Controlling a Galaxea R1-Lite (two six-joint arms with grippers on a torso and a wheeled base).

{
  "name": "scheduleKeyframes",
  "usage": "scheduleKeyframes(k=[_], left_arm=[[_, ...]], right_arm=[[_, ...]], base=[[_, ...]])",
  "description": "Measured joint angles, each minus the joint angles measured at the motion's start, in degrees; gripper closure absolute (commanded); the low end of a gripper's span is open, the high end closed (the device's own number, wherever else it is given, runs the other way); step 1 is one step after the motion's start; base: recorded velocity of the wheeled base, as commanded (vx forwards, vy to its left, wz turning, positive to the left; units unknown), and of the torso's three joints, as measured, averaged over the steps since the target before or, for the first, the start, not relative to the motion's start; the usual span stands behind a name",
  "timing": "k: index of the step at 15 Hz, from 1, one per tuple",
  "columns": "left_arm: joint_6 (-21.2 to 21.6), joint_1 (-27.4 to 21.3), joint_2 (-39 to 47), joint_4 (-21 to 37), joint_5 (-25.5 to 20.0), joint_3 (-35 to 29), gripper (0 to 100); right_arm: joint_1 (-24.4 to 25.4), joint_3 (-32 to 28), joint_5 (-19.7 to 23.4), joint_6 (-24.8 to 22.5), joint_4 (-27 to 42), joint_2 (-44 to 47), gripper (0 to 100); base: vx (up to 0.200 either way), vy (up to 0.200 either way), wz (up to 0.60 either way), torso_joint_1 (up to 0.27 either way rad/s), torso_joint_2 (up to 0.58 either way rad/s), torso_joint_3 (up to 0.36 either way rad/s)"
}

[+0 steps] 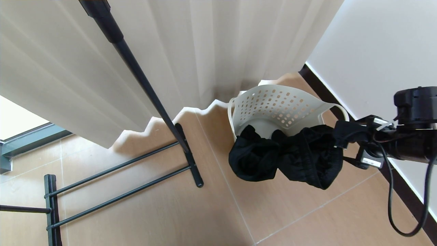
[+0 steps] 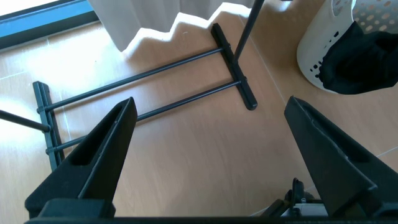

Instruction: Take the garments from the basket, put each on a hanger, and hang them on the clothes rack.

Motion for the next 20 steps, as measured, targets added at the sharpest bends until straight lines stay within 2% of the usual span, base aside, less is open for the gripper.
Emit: scheduleKeyframes(k=[9, 20], left_arm=[[0.0, 0.0, 0.0, 0.0, 0.0, 0.0, 0], [0.0, 0.0, 0.0, 0.0, 0.0, 0.0, 0]], right_arm=[[1.1, -21.3, -3.2, 0.2, -0.2, 21.4, 0], [1.9, -35.9, -5.5, 1.6, -0.2, 33.5, 0]], base=[[0.000, 0.000, 0.00, 0.000, 0.00, 0.000], [0.000, 0.000, 0.00, 0.000, 0.00, 0.000]])
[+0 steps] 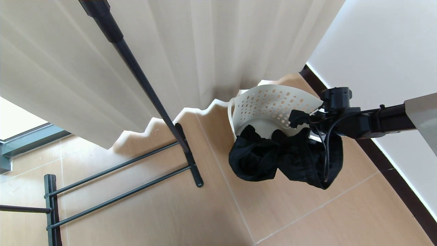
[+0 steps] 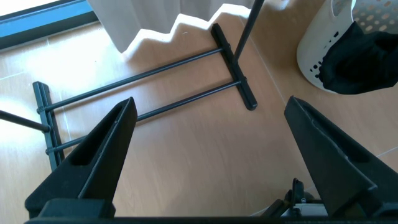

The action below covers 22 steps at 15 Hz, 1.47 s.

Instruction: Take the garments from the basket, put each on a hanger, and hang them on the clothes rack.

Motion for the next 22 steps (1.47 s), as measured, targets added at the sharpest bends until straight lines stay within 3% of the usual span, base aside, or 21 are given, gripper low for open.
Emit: scheduleKeyframes(k=[1, 5, 8, 12, 17, 22], left_arm=[[0.0, 0.0, 0.0, 0.0, 0.0, 0.0, 0], [0.0, 0.0, 0.0, 0.0, 0.0, 0.0, 0], [0.0, 0.0, 0.0, 0.0, 0.0, 0.0, 0], [0.0, 0.0, 0.0, 0.0, 0.0, 0.0, 0], [0.1, 0.0, 0.0, 0.0, 0.0, 0.0, 0], [0.0, 0.0, 0.0, -0.1, 0.1, 0.0, 0]], right_arm=[[0.0, -1.2, 0.0, 0.6, 0.0, 1.0, 100], [0.0, -1.9, 0.0, 4.7, 0.4, 1.3, 100], [0.0, 2.5, 0.0, 10.2, 1.2, -4.6, 100], [0.2, 13.8, 0.1, 17.0, 6.8, -21.6, 100], [4.1, 32.4, 0.3, 29.8, 12.1, -49.0, 100], [8.0, 49.0, 0.8, 40.2, 9.2, -69.2, 100]], base=[[0.000, 0.000, 0.00, 0.000, 0.00, 0.000], [0.000, 0.000, 0.00, 0.000, 0.00, 0.000], [0.000, 0.000, 0.00, 0.000, 0.00, 0.000], [0.000, 0.000, 0.00, 0.000, 0.00, 0.000], [0.000, 0.000, 0.00, 0.000, 0.00, 0.000], [0.000, 0.000, 0.00, 0.000, 0.00, 0.000]])
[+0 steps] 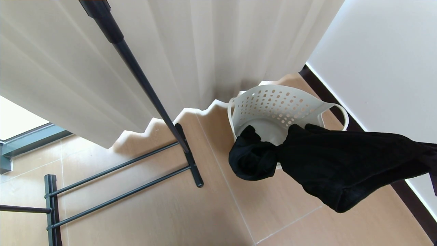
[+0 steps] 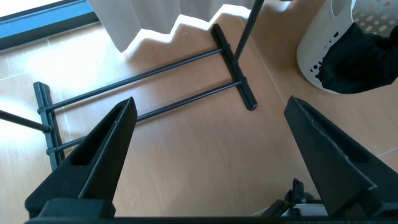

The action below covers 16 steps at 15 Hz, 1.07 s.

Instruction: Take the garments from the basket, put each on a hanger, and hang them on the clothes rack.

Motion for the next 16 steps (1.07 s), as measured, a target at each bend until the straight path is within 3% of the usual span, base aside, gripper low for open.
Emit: scheduleKeyframes(k=[4, 7, 16], left_arm=[[0.0, 0.0, 0.0, 0.0, -0.1, 0.0, 0], [-0.2, 0.0, 0.0, 0.1, -0.2, -0.1, 0], [-0.2, 0.0, 0.0, 0.1, -0.1, -0.1, 0]], right_arm=[[0.3, 7.7, 7.3, 4.8, -11.7, -2.9, 100], [-0.1, 9.5, 7.9, 5.1, -13.4, -1.5, 100], [-0.2, 10.2, 8.0, 8.5, -14.3, 1.9, 100]], base=[[0.000, 0.000, 0.00, 0.000, 0.00, 0.000], [0.000, 0.000, 0.00, 0.001, 0.00, 0.032], [0.000, 0.000, 0.00, 0.001, 0.00, 0.191]])
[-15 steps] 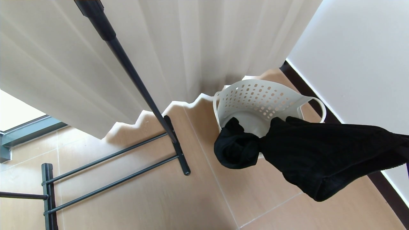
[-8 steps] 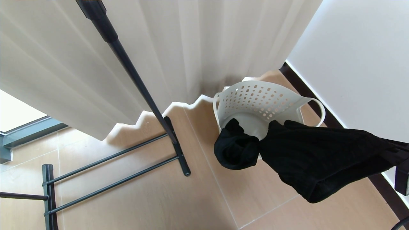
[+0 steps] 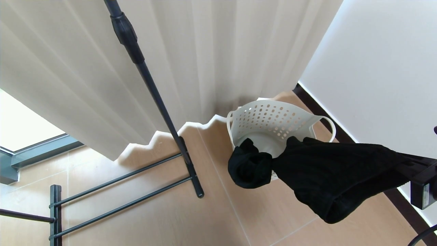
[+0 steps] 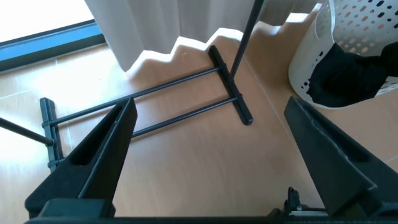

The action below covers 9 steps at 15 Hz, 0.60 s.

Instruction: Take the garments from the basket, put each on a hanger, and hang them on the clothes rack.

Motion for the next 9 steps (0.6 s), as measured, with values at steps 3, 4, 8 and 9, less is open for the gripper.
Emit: scheduleKeyframes(k=[3, 4, 8, 9], left_arm=[[0.0, 0.0, 0.0, 0.0, 0.0, 0.0, 0], [0.0, 0.0, 0.0, 0.0, 0.0, 0.0, 0], [0.0, 0.0, 0.0, 0.0, 0.0, 0.0, 0], [0.0, 0.0, 0.0, 0.0, 0.0, 0.0, 0]], right_arm=[[0.0, -0.1, 0.0, 0.0, 0.0, 0.9, 100], [-0.1, -0.1, 0.0, 0.0, -0.3, 1.3, 100], [-2.5, -0.1, 0.0, 0.0, -3.0, 3.4, 100], [-3.0, 0.0, 0.0, 0.0, -3.2, 3.9, 100]], base=[[0.000, 0.000, 0.00, -0.001, 0.00, 0.204], [0.000, 0.000, 0.00, -0.002, 0.00, 0.193], [0.000, 0.000, 0.00, 0.004, 0.00, 0.203], [0.000, 0.000, 0.00, -0.002, 0.01, 0.203]])
